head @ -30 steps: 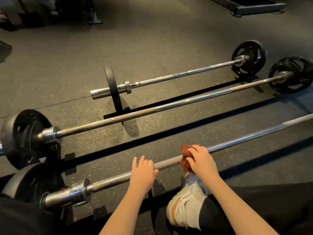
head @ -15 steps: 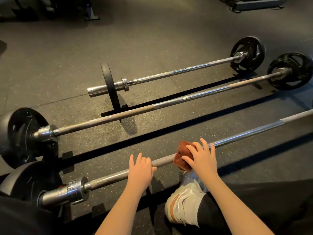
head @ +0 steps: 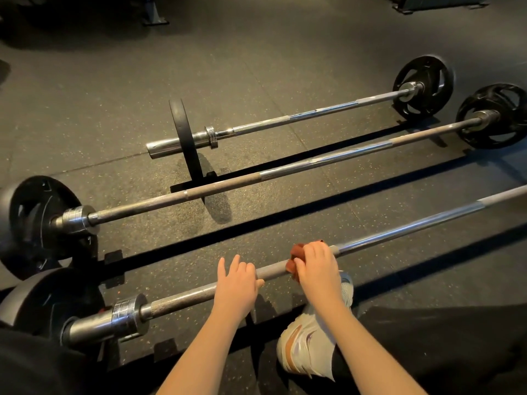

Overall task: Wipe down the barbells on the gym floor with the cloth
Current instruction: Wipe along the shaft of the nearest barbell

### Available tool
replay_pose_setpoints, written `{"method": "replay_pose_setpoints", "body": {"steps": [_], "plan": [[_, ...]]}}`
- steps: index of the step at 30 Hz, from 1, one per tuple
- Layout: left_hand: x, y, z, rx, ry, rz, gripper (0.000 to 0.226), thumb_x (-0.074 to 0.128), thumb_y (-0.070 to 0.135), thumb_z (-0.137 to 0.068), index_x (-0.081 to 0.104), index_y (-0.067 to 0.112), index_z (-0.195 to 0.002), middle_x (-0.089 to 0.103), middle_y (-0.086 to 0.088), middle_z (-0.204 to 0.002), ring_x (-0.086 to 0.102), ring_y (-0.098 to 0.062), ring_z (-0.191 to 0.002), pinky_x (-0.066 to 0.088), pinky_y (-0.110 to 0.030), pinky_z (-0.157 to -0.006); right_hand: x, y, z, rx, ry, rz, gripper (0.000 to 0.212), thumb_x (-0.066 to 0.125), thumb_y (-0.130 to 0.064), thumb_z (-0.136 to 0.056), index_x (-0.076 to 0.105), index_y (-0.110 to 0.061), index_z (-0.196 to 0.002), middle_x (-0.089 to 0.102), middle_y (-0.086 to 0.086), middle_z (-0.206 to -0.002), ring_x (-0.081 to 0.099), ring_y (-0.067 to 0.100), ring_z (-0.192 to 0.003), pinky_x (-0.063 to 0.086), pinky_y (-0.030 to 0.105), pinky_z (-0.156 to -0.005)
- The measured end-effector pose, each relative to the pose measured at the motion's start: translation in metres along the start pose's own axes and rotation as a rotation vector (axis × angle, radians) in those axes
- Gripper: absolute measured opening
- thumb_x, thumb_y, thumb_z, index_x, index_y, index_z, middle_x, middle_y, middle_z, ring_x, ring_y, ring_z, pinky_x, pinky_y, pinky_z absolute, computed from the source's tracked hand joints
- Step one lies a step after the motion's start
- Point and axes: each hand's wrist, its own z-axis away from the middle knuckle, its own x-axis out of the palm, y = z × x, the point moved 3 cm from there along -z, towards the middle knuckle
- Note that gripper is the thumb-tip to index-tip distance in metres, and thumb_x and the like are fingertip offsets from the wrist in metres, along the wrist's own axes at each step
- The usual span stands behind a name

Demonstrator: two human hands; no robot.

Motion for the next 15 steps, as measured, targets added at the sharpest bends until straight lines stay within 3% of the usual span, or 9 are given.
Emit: {"method": "replay_pose_setpoints", "body": {"steps": [2, 4, 7, 10, 12, 15], "plan": [[0.000, 0.000, 0.000, 0.004, 0.010, -0.008, 0.042, 0.029, 0.045, -0.103, 0.044, 0.015, -0.129, 0.044, -0.002, -0.142, 0.013, -0.023, -0.147, 0.004, -0.051, -0.118, -0.007, 0.020, -0.014, -0.051, -0.056, 0.102, 0.016, 0.057, -0.031, -0.093, 0.061, -0.017, -0.098, 0.056, -0.002, -0.097, 0.051, 0.019, -0.095, 0.043, 0.032, -0.081], [0.001, 0.000, 0.001, 0.006, 0.016, -0.012, 0.043, 0.029, 0.045, -0.103, 0.044, 0.015, -0.129, 0.044, -0.002, -0.142, 0.013, -0.024, -0.147, 0.004, -0.051, -0.118, -0.017, 0.042, -0.027, 0.109, -0.055, 0.085, 0.017, 0.052, -0.031, -0.096, 0.061, -0.017, -0.096, 0.053, -0.004, -0.094, 0.052, 0.018, -0.096, 0.045, 0.032, -0.081], [0.001, 0.000, 0.002, 0.007, 0.022, -0.011, 0.042, 0.029, 0.045, -0.103, 0.044, 0.016, -0.129, 0.045, -0.002, -0.142, 0.013, -0.024, -0.147, 0.004, -0.052, -0.118, -0.019, 0.035, -0.019, 0.321, 0.054, -0.109, 0.009, 0.055, -0.024, -0.095, 0.058, -0.015, -0.096, 0.050, -0.005, -0.097, 0.052, 0.023, -0.108, 0.046, 0.043, -0.096], [0.002, 0.000, 0.001, 0.010, 0.015, -0.011, 0.042, 0.029, 0.045, -0.102, 0.043, 0.015, -0.130, 0.044, -0.002, -0.143, 0.013, -0.024, -0.147, 0.004, -0.052, -0.118, 0.003, -0.007, 0.004, 0.162, -0.014, -0.149, 0.015, 0.047, -0.026, -0.094, 0.060, -0.019, -0.098, 0.054, -0.006, -0.102, 0.048, 0.021, -0.115, 0.043, 0.043, -0.098], [0.002, 0.000, 0.000, 0.009, 0.017, -0.007, 0.042, 0.029, 0.045, -0.102, 0.044, 0.015, -0.128, 0.045, -0.002, -0.142, 0.013, -0.024, -0.147, 0.004, -0.052, -0.118, 0.006, -0.013, 0.005, 0.005, -0.053, -0.114, 0.024, 0.040, -0.034, -0.092, 0.061, -0.023, -0.096, 0.056, -0.008, -0.099, 0.049, 0.018, -0.106, 0.043, 0.035, -0.088], [0.001, -0.001, 0.001, 0.012, 0.027, -0.001, 0.041, 0.029, 0.044, -0.103, 0.044, 0.015, -0.128, 0.045, -0.003, -0.141, 0.013, -0.024, -0.147, 0.004, -0.052, -0.118, -0.002, 0.020, -0.018, -0.055, -0.105, 0.031, 0.016, 0.050, -0.035, -0.094, 0.064, -0.028, -0.096, 0.056, -0.009, -0.092, 0.050, 0.016, -0.096, 0.042, 0.032, -0.081]]}}
